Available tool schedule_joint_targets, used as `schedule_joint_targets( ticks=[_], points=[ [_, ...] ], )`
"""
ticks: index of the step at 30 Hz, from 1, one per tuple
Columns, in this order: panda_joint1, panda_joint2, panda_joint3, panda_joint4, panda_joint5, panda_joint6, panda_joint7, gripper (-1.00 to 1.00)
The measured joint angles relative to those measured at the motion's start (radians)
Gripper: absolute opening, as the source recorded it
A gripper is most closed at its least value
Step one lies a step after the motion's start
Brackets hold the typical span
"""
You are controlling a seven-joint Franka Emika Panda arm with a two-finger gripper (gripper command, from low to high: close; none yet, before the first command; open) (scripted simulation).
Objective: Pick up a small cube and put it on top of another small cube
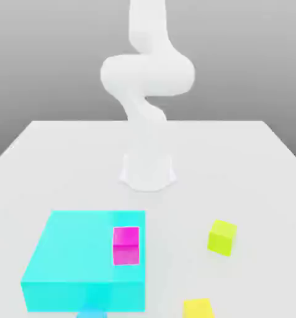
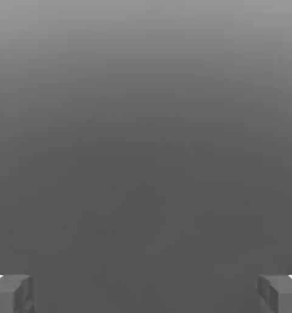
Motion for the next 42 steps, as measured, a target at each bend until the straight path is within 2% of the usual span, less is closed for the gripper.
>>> schedule_joint_targets(
  ticks=[17, 28, 32, 33, 39, 42],
  points=[
    [0.007, 0.623, 0.083, -0.015, -0.067, 0.199, 0.081, 0.0],
    [0.046, 1.019, 0.101, -0.025, -0.082, 0.328, 0.114, 0.0],
    [0.066, 1.164, 0.081, -0.001, -0.104, 0.427, 0.132, 0.0],
    [0.072, 1.199, 0.073, 0.007, -0.11, 0.453, 0.137, -1.0],
    [0.077, 1.216, 0.069, 0.01, -0.112, 0.467, 0.138, -1.0],
    [0.067, 1.154, 0.081, -0.003, -0.099, 0.419, 0.129, -1.0]
  ],
)
